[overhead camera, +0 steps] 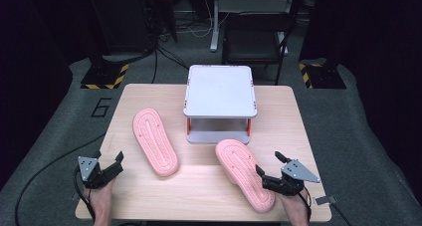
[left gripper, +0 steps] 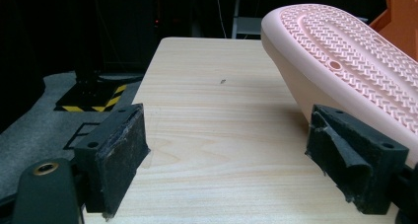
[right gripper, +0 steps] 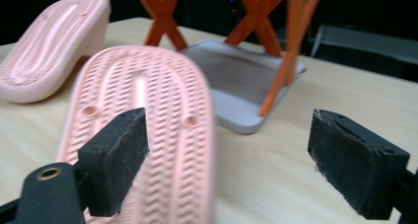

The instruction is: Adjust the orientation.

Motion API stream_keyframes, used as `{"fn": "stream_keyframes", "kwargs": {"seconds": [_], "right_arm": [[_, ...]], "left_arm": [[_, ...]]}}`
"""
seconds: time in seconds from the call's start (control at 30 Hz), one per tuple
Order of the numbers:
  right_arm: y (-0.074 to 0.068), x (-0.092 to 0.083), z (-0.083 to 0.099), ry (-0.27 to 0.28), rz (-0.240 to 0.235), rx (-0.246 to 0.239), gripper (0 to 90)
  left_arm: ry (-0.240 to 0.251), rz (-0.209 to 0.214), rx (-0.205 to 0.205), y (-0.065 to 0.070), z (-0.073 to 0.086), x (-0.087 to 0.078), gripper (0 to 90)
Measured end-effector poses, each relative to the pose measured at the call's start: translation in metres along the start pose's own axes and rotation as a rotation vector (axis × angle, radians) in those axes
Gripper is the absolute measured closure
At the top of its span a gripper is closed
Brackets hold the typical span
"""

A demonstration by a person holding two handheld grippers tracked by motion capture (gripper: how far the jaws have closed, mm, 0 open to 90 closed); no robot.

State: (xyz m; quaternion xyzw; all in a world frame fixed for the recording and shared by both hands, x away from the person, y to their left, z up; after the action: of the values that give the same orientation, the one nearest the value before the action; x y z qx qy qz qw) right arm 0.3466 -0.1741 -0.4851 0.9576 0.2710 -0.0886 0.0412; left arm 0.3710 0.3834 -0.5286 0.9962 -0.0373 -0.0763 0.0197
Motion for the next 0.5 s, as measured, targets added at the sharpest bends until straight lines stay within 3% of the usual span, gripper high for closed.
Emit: {"fn": "stream_keyframes", "kwargs": {"seconds": [0.2,0.27,0.43,0.5], "right_arm": [[-0.006,0.018,0.019,-0.107,-0.023,-0.028,14.7],[-0.003,0.021,0.021,-0.100,-0.023,-0.020,15.1],[0.017,0.017,0.023,-0.105,0.068,-0.059,17.0],[0.026,0.015,0.027,-0.126,0.084,-0.037,17.2]], "left_arm": [[0.001,-0.002,-0.002,0.000,0.000,-0.001,15.5],[0.003,-0.003,0.000,-0.001,0.000,-0.001,15.6],[0.002,-0.008,0.001,-0.002,0.000,-0.001,15.7],[0.000,-0.005,0.001,-0.002,0.000,0.000,15.8]]}}
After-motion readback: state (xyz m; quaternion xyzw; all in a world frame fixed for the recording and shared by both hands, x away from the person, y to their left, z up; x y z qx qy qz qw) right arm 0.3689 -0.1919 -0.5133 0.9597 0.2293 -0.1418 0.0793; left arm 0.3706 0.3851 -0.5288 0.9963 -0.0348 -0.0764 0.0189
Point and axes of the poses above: each handheld gripper's, and its own axes: x roughly forward along the jaws, z roughly out of its underside, y roughly to its right, the point moved 3 cm from there along x, roughly forward along the jaws, and after that the axes turned 5 degrees about y, right-handed, at the moved point
